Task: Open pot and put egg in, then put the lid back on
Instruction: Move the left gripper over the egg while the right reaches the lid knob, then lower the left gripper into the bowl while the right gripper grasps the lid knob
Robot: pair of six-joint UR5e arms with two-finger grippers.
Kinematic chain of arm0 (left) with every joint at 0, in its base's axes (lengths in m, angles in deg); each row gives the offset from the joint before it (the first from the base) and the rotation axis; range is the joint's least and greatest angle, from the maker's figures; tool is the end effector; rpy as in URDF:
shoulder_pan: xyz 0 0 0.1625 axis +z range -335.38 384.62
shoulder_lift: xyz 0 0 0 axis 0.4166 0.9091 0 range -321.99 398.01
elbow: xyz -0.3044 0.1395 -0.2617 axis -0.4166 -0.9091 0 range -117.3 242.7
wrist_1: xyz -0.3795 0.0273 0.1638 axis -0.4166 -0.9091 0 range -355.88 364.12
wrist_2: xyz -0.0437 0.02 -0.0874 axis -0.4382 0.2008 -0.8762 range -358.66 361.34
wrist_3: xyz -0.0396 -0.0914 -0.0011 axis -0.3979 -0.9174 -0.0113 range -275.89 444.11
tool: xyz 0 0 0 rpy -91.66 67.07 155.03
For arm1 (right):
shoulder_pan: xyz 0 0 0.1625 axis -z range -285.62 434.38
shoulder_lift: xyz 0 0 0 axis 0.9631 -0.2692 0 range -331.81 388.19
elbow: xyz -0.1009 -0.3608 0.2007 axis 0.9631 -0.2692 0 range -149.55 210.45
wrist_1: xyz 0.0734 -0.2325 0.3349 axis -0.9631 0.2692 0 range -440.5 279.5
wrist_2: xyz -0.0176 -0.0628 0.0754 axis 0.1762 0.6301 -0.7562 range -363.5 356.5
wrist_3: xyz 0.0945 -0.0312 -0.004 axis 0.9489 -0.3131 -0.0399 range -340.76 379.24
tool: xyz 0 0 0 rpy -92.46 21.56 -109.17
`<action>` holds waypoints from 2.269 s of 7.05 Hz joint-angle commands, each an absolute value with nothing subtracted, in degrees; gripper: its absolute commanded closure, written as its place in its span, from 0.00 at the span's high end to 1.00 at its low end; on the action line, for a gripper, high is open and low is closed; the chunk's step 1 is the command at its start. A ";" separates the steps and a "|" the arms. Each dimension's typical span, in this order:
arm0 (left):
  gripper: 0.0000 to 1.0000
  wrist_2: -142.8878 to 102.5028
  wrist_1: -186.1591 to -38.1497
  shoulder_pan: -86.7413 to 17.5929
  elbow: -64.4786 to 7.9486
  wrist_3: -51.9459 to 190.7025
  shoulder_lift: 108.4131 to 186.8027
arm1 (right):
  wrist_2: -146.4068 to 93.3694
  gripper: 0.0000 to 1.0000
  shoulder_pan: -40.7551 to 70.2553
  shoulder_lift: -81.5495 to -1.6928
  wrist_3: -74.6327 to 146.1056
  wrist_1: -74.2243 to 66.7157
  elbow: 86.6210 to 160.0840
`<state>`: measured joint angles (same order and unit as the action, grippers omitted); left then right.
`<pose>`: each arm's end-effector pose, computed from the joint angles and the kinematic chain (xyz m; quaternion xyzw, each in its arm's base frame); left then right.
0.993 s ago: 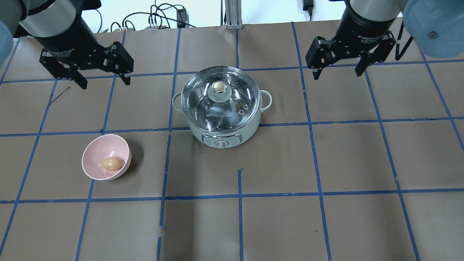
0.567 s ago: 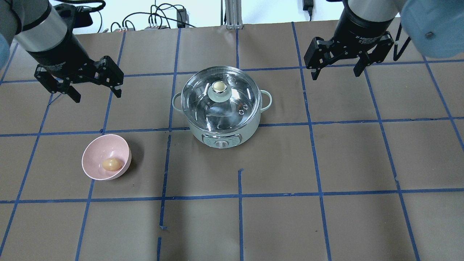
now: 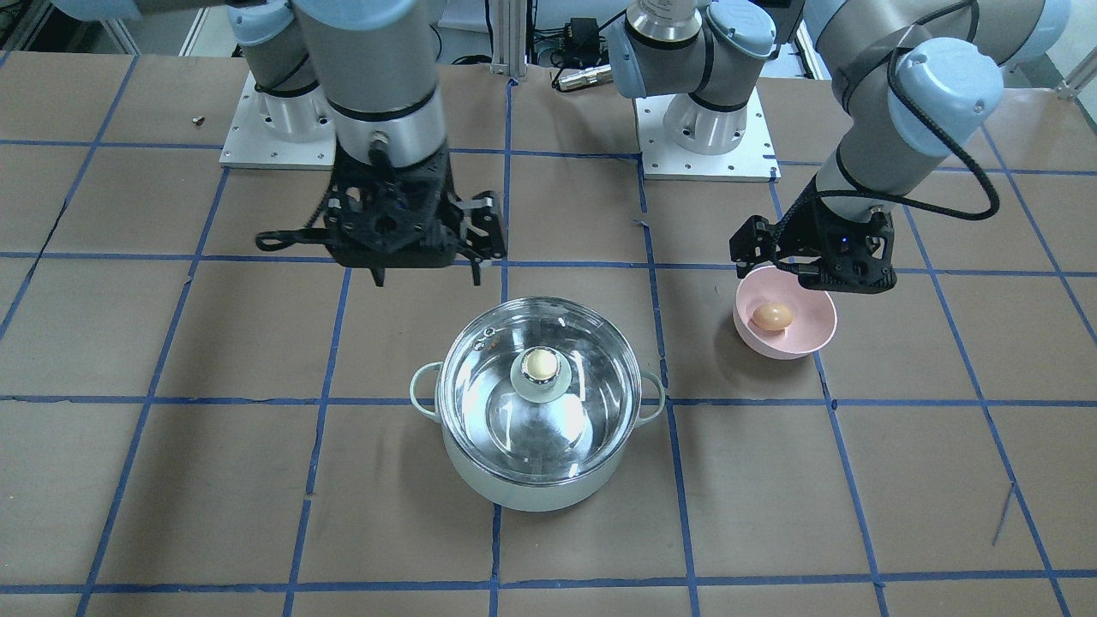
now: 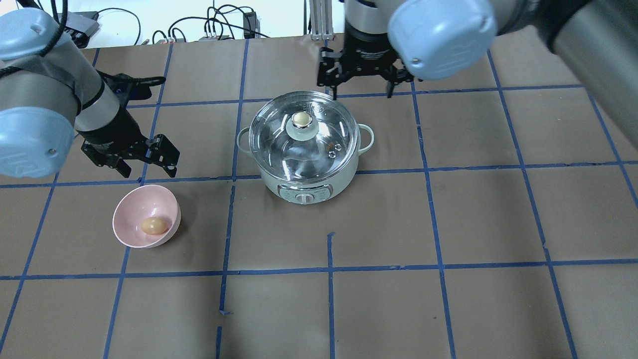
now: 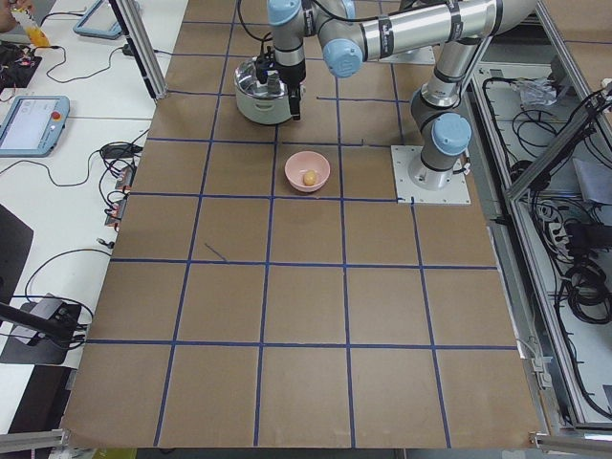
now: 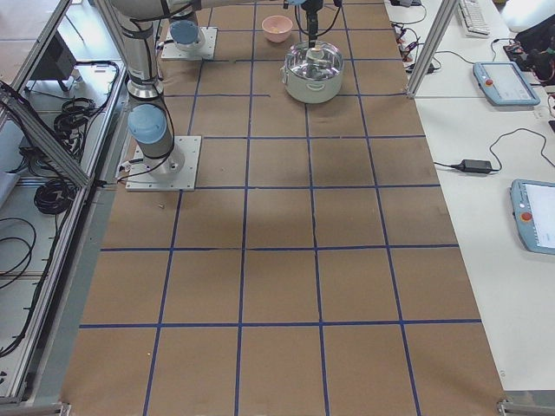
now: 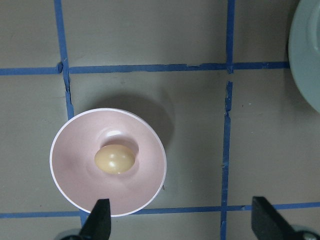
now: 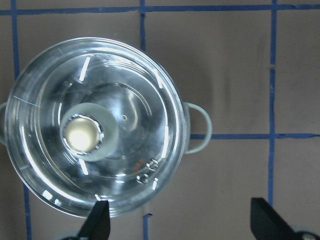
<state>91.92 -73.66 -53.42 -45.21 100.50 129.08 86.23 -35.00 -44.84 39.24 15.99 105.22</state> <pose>-0.0328 -0.4834 0.3492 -0.0389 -0.9975 -0.0585 0.0095 0.3331 -0.5440 0.4660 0.0053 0.9991 -0.0381 0.0161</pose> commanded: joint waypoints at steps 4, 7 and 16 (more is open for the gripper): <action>1.00 92.04 -62.36 -46.31 -55.05 129.40 130.73 | 89.94 1.00 -40.75 -36.07 46.90 26.63 106.72; 1.00 92.48 -52.74 -42.64 -63.40 139.01 130.74 | 89.76 1.00 -41.02 -34.14 47.18 30.83 106.47; 0.98 90.81 -43.69 -41.65 -65.70 141.41 133.55 | 89.41 0.61 -41.11 -33.34 40.59 31.91 106.73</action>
<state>91.04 -44.58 -41.60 -65.70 141.38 133.25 89.66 -41.08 -33.45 40.79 31.94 106.70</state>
